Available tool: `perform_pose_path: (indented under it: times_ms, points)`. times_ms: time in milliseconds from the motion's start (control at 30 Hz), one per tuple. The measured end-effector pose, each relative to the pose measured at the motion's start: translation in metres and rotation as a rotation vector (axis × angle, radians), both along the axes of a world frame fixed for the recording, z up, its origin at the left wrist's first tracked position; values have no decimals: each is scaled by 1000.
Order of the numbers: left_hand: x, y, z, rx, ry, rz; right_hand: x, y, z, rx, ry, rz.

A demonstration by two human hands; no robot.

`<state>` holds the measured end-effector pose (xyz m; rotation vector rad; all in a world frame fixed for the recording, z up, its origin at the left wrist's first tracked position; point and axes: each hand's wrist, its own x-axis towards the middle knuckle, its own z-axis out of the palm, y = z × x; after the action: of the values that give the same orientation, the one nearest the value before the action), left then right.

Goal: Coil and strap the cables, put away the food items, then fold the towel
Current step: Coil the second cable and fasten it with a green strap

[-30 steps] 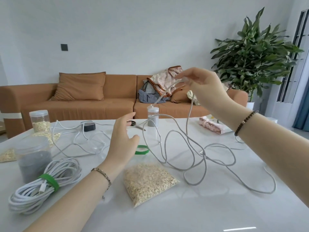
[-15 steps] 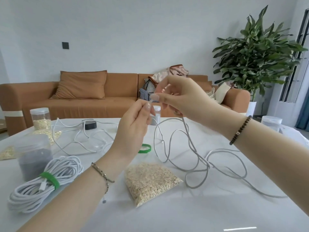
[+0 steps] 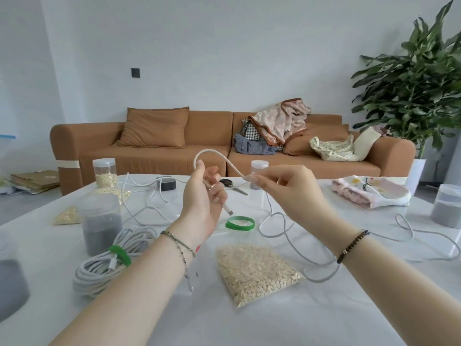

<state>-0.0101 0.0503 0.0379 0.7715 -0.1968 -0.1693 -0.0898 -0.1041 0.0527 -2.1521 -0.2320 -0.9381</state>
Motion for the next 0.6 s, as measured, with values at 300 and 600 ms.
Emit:
perform_pose_path:
  times_ms: [300, 600]
  points:
    - [9, 9, -6, 59, 33, -135, 9, 16, -57, -322, -75, -177]
    - [1, -4, -23, 282, -189, -114, 3, 4, -66, -345, 14, -70]
